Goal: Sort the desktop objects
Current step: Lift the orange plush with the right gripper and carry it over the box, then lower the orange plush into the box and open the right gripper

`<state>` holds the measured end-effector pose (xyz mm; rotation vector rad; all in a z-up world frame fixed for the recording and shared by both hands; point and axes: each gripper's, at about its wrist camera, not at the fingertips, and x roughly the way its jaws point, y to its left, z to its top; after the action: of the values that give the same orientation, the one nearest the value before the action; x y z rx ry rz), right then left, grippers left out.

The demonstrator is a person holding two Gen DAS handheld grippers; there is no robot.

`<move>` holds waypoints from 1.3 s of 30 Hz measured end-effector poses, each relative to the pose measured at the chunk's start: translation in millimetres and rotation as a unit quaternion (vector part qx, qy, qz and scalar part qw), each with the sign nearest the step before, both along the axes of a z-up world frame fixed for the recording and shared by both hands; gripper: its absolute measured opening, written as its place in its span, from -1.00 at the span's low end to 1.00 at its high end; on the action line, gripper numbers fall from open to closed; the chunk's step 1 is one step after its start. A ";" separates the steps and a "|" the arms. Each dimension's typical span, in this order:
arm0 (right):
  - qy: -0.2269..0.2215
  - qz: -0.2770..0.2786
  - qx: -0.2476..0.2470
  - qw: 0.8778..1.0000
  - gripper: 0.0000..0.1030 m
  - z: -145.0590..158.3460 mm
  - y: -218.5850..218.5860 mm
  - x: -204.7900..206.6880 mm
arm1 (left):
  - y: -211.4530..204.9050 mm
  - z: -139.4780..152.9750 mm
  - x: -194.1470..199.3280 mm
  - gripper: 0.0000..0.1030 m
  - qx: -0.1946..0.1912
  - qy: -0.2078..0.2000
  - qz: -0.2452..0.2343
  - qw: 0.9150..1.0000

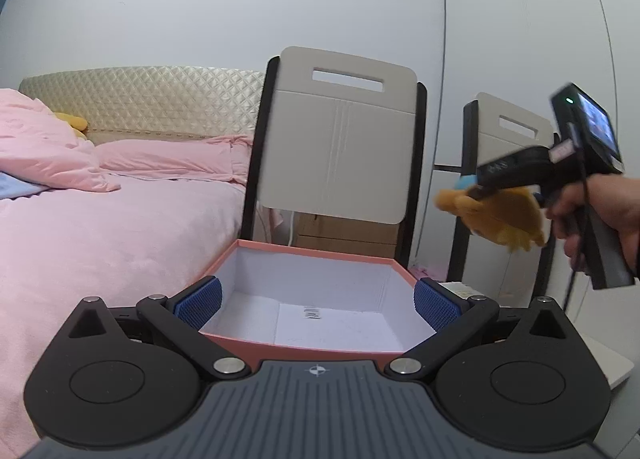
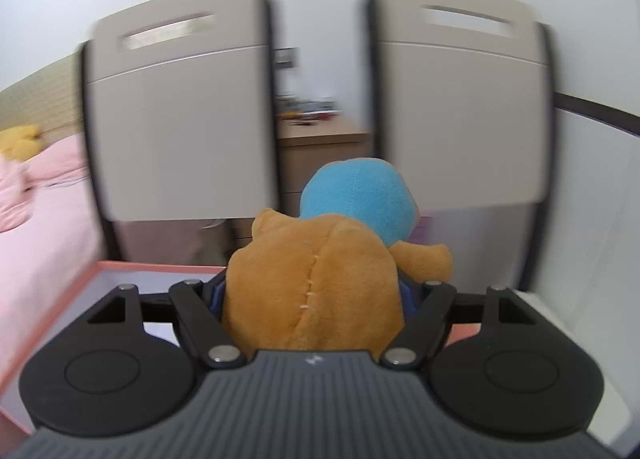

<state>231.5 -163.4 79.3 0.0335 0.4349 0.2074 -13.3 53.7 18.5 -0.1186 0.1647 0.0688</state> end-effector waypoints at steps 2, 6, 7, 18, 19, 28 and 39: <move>0.006 0.035 0.000 0.999 0.46 1.2 29.2 7.7 | 3.6 1.3 -1.3 1.00 -0.001 -0.005 0.008 1.000; 0.021 0.109 -0.020 0.994 0.46 -12.7 96.5 21.1 | 10.9 4.8 -7.2 1.00 0.004 -0.023 0.031 0.999; 0.030 0.127 -0.026 0.991 0.46 -19.6 112.6 25.3 | 12.7 5.2 -8.3 1.00 0.006 -0.028 0.039 0.999; 0.147 0.240 -0.065 0.957 0.49 -109.9 222.7 69.3 | 23.8 2.3 -0.5 1.00 0.003 -0.020 0.061 0.998; 0.151 0.242 -0.071 0.956 0.52 -115.5 225.3 72.1 | 24.4 1.9 -0.2 1.00 0.004 -0.019 0.060 0.998; 0.203 0.240 -0.076 0.946 0.66 -146.0 231.2 92.1 | 29.0 2.0 -4.0 1.00 -0.010 -0.020 0.049 0.999; 0.157 0.213 -0.058 0.962 1.00 -86.2 199.0 68.1 | 28.5 2.5 -6.2 1.00 -0.009 -0.021 0.041 0.999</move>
<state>299.6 35.5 -6.9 -0.1469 0.7697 0.6062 -19.5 82.2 21.0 -0.1454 0.1184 0.1456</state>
